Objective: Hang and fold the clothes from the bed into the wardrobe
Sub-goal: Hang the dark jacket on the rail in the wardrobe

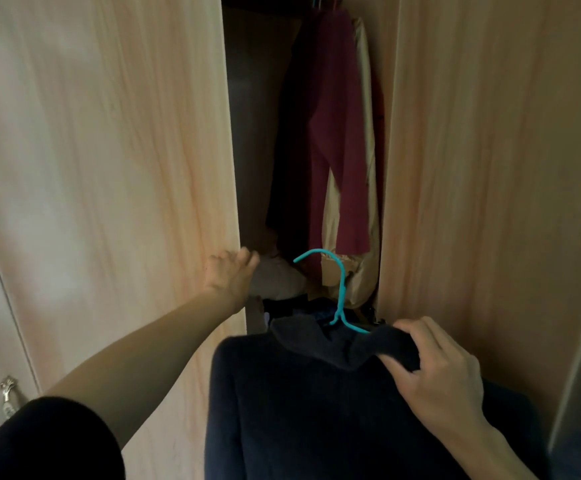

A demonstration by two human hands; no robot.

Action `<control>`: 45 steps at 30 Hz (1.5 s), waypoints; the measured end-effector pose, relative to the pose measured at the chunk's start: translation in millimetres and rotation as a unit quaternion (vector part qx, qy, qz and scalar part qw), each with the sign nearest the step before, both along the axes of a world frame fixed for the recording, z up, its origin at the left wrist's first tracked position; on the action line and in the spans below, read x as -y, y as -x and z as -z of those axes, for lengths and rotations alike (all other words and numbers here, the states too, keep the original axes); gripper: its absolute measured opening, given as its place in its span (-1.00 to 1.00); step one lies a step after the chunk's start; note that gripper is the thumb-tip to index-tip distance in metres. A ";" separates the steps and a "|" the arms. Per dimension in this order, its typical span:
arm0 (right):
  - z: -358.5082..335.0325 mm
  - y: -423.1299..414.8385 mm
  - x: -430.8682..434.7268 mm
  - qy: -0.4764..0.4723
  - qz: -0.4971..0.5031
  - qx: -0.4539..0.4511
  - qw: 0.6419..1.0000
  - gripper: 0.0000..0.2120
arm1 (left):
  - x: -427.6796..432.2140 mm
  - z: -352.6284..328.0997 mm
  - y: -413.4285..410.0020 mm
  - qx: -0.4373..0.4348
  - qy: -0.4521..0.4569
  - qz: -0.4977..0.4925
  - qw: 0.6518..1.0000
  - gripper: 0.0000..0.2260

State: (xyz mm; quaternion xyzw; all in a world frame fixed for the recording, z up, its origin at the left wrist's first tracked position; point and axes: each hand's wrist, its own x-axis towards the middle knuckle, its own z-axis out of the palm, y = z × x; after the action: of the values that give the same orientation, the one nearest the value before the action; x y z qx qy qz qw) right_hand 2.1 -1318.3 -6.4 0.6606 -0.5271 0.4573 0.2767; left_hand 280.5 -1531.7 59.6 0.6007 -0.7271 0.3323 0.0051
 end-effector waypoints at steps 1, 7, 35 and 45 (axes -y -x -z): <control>0.1 0.0 -1.4 -0.002 -0.002 -0.003 1.000 -0.59 | -8.7 0.9 -1.4 -0.003 0.004 0.012 1.000 -0.23; 2.7 -2.0 -7.9 0.009 -0.033 -0.009 0.999 -0.66 | -75.5 11.1 -12.9 -0.005 0.040 0.073 0.997 -0.35; 21.0 -74.6 0.1 0.058 -0.342 0.004 0.938 -0.67 | -315.5 21.0 -81.2 -0.040 0.136 -0.042 0.989 -0.64; 35.1 -142.0 5.5 0.082 -0.452 0.048 0.887 -0.70 | -370.9 27.3 -121.4 -0.044 0.134 -0.153 0.978 -0.59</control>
State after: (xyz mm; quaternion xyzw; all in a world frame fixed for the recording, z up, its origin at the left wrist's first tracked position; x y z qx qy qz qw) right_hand 144.1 -1323.8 -41.6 0.7794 -0.1445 0.6059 0.0673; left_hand 401.9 -1160.7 32.4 0.7129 -0.5741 0.3970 0.0668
